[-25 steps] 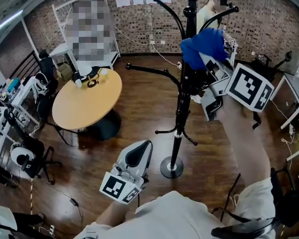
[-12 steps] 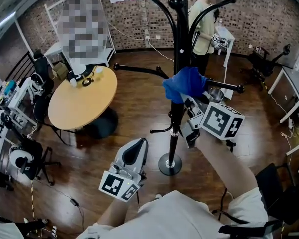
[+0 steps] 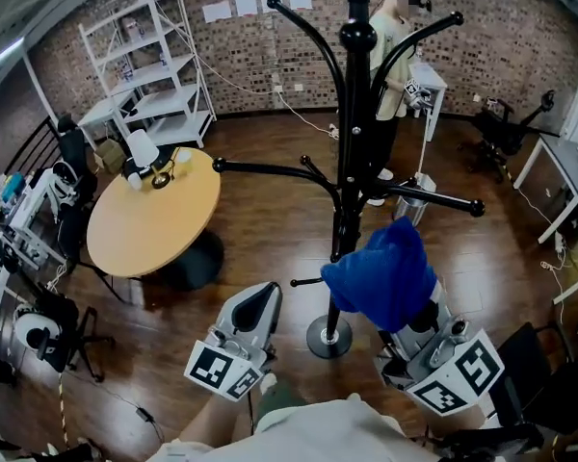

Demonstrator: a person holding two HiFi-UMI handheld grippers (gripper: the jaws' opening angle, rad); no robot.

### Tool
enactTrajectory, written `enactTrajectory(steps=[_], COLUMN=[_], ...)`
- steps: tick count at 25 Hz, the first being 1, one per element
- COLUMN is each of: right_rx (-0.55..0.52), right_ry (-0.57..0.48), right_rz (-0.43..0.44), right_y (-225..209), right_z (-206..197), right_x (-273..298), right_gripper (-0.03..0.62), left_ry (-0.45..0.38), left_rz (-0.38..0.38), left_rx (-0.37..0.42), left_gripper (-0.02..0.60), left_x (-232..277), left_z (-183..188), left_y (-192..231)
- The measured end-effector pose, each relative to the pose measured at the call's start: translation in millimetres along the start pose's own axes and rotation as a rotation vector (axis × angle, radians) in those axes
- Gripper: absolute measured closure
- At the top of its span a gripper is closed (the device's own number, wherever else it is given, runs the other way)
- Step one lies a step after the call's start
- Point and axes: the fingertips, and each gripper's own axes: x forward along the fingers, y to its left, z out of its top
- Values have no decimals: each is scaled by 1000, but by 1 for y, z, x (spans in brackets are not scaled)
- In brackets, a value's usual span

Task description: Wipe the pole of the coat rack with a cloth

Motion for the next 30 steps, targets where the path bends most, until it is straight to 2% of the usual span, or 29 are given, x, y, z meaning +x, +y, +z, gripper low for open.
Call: enactTrajectory(steps=[6, 11, 15, 17, 19, 22, 25, 27, 30], right_rx=[-195, -345, -437, -448, -467, -467, -398, -349, -336], right_ry=[26, 45, 78, 111, 156, 236, 303, 300, 221], right_rz=[-182, -323, -436, -503, -552, -593, -645, -654, -632], right_y=[7, -4, -33, -45, -53, -62, -78, -85, -66], right_z=[1, 32, 73, 81, 68, 24, -23, -32, -11], right_x=[35, 108, 156, 161, 158, 139, 116, 112, 114], right_gripper=[499, 499, 499, 499, 499, 498, 498, 497, 497], left_ry=[-35, -32, 21, 36, 39, 59, 85, 105, 120], left_rz=[-211, -353, -448, -504, -526, -534, -557, -586, -604], left_rx=[-21, -66, -112, -126, -143, -176, -203, -205, -197], left_gripper=[581, 581, 581, 581, 581, 581, 581, 581, 581], left_x=[23, 6, 3, -1, -7, -9, -11, -13, -11], left_z=[17, 14, 5, 4, 0, -10, -15, -21, -28], left_y=[37, 75, 89, 88, 91, 91, 85, 80, 78])
